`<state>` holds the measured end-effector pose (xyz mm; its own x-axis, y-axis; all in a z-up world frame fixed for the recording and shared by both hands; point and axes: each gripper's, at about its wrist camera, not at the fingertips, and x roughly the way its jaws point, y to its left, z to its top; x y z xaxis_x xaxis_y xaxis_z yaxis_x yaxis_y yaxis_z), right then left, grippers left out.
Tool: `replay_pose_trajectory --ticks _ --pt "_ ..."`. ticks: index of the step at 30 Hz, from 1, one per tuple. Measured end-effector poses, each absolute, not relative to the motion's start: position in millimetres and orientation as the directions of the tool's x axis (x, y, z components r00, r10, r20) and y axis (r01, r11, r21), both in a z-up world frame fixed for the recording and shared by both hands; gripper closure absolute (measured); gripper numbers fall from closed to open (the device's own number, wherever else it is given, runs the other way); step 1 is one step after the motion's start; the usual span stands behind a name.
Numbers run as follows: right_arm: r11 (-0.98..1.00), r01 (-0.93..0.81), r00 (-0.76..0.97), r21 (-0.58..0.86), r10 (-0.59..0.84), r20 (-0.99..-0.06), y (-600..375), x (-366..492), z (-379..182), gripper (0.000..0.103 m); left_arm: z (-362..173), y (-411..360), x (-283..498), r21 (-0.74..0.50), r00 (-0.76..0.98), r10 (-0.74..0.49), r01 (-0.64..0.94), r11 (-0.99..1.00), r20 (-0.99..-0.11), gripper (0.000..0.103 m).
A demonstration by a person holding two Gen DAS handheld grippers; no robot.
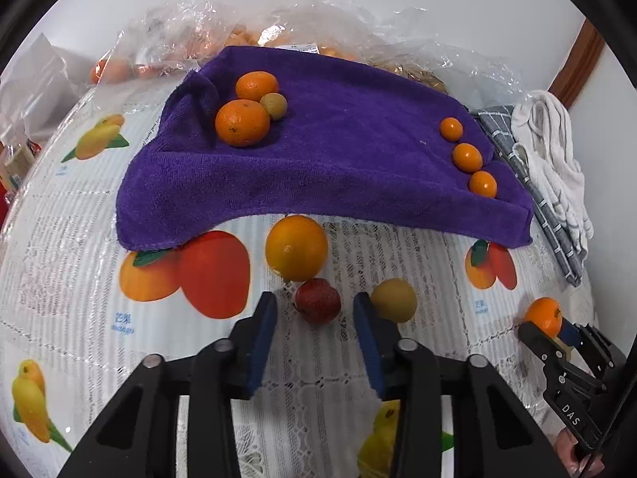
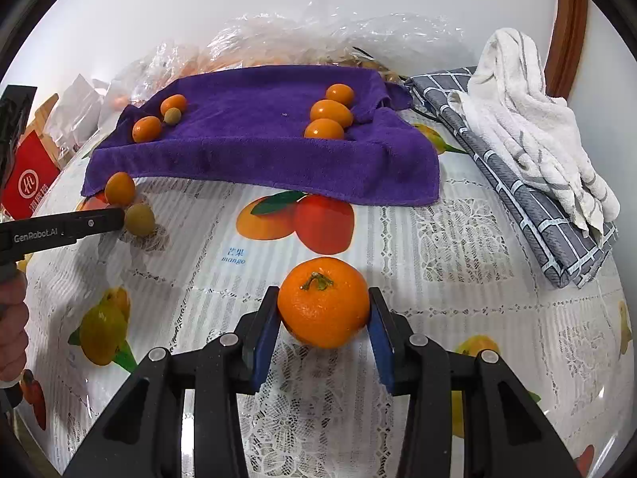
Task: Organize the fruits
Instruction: 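Grasp a small red fruit with the left gripper while the right holds the mandarin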
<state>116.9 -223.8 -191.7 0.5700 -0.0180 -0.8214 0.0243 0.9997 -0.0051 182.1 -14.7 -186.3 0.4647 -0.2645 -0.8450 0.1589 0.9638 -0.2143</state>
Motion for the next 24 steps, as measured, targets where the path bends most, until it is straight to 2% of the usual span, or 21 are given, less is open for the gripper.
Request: replay_pose_trajectory --ticks 3,24 --pt "0.999 0.033 0.572 -0.002 -0.02 -0.82 -224 119 -190 0.061 -188 -15 185 -0.234 0.466 -0.286 0.168 0.958 -0.837 0.08" --pt "0.998 0.051 0.624 0.039 -0.001 -0.782 -217 121 -151 0.061 -142 29 159 -0.24 0.525 -0.281 0.145 0.96 -0.803 0.08"
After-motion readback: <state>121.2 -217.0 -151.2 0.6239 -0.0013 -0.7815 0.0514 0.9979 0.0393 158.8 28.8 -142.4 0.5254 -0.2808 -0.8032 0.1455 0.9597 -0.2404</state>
